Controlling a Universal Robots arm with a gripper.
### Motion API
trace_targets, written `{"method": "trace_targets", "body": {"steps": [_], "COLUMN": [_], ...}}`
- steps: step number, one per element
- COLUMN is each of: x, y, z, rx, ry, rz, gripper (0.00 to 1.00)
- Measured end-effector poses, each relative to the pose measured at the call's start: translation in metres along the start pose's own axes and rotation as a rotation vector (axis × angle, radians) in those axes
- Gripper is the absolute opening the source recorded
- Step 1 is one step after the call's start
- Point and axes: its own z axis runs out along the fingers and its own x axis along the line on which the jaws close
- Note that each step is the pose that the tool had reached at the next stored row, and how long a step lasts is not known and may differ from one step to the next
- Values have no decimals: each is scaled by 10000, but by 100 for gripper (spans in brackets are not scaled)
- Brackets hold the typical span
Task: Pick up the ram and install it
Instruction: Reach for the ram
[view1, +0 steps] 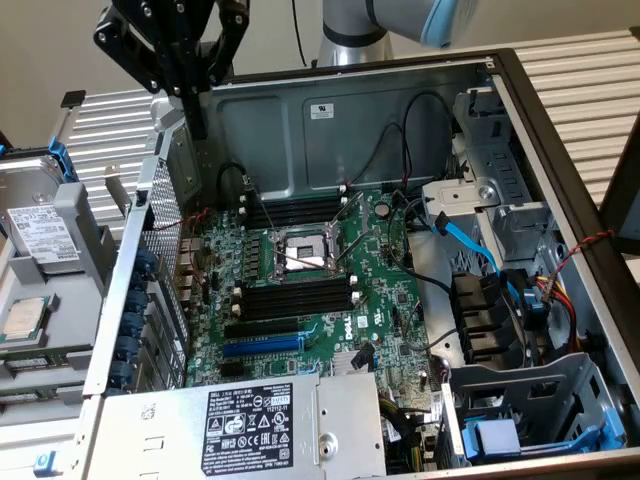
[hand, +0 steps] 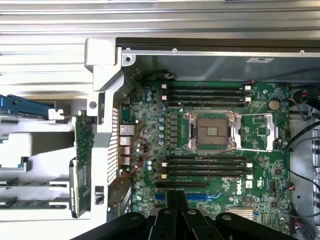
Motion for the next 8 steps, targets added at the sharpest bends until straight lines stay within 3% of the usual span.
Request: {"method": "trace_targets", "body": {"steps": [8], "x": [365], "y": [-12], "z": [3], "rx": [0], "ry": [0], "rz": [-7], "gripper": [11]}}
